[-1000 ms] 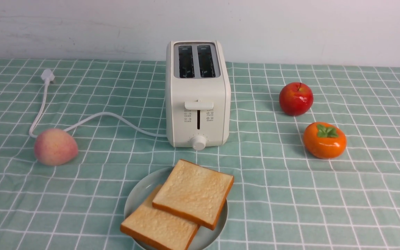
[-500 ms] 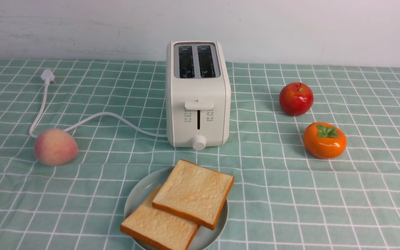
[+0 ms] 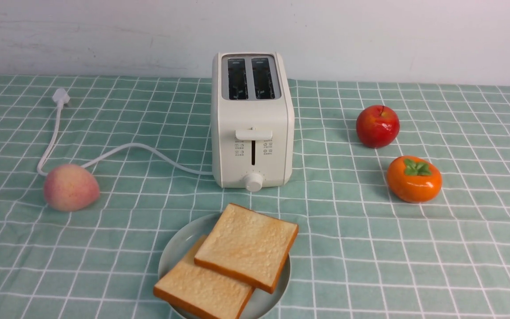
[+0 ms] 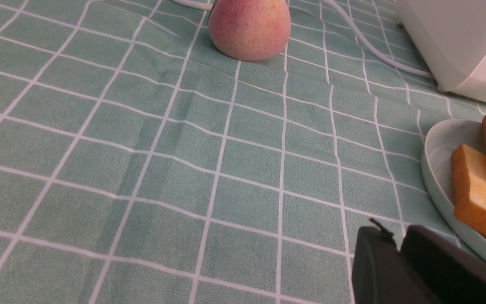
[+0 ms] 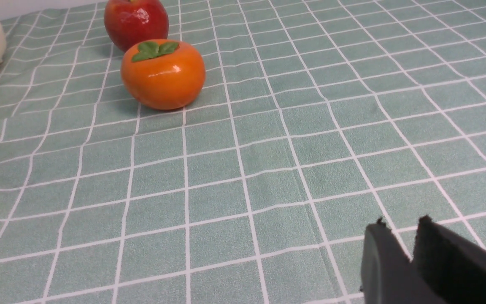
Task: Take toasted bread from bread machine on blue coffee table place on plate.
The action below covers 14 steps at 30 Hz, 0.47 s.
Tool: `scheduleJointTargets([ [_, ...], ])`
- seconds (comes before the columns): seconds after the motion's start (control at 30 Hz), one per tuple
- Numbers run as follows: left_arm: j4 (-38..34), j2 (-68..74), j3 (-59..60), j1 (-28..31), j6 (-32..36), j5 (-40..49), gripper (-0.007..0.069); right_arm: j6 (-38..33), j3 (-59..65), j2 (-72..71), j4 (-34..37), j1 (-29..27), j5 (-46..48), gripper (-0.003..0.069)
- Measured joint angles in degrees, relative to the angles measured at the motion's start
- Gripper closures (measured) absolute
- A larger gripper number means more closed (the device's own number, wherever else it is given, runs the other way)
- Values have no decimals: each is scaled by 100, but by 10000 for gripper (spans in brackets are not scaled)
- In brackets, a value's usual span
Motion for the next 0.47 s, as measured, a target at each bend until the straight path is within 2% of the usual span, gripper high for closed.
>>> scheduleJointTargets([
  [0.47, 0, 0, 0, 0, 0, 0, 533, 0, 0, 0, 0, 0, 0, 524],
])
